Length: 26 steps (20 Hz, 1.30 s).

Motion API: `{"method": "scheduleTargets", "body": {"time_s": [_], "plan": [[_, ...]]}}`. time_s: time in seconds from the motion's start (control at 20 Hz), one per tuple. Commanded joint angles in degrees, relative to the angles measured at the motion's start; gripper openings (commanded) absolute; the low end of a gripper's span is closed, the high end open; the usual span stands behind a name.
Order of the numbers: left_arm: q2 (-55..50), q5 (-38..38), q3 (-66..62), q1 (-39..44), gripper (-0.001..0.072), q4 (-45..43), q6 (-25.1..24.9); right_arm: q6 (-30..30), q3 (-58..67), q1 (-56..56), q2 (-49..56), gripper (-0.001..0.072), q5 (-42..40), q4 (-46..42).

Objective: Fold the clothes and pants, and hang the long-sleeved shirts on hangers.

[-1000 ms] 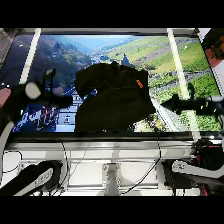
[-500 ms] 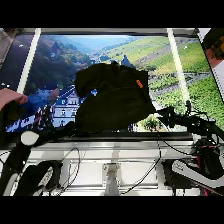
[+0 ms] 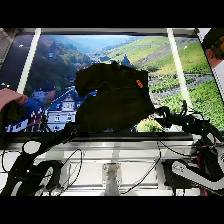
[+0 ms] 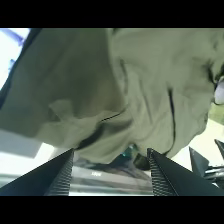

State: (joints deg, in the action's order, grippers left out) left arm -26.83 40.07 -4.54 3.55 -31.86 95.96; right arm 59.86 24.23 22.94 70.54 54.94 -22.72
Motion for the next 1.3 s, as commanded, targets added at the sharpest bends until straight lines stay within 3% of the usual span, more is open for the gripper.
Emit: {"method": "scheduleTargets", "body": {"time_s": [0.0, 0.1, 0.3, 0.5, 0.95, 1.0, 1.15, 1.25], "plan": [[-4.33, 3.69, 0.33, -0.02, 0.0556, 0.44, 5.49, 0.13, 0.57, -2.38, -0.02, 0.0699, -2.08, 1.2], [-6.71, 4.66, 0.33, -0.02, 0.0555, 0.42, 5.66, 0.13, 1.81, -2.38, -0.02, 0.0698, -2.05, 1.31], [-10.25, -3.76, 0.31, 0.0, 0.0556, 0.44, 4.09, 0.13, 3.76, -2.38, -0.02, 0.0698, -2.01, 1.42], [-13.07, -5.6, 0.31, 0.02, 0.0556, 0.44, 3.87, 0.11, 3.98, -2.38, -0.04, 0.0698, -2.01, 1.53], [-13.29, -12.13, 0.28, 0.04, 0.0554, 1.95, 3.72, 0.11, 3.98, -2.38, -0.04, 0.0697, -2.21, 1.27], [-13.29, -12.28, 0.28, 0.04, 0.0542, 1.97, 3.72, 0.11, 3.98, -2.38, -0.04, 0.0697, -2.25, 1.27], [-13.31, -12.96, 0.28, 0.04, 0.0391, 2.01, 3.72, 0.11, 3.98, -2.38, -0.04, 0.0684, -2.43, 0.96], [-13.31, -13.14, 0.28, 0.04, 0.0391, 2.4, 3.72, 1.81, 3.98, -2.38, -0.02, 0.0684, -2.32, -1.4]]}}
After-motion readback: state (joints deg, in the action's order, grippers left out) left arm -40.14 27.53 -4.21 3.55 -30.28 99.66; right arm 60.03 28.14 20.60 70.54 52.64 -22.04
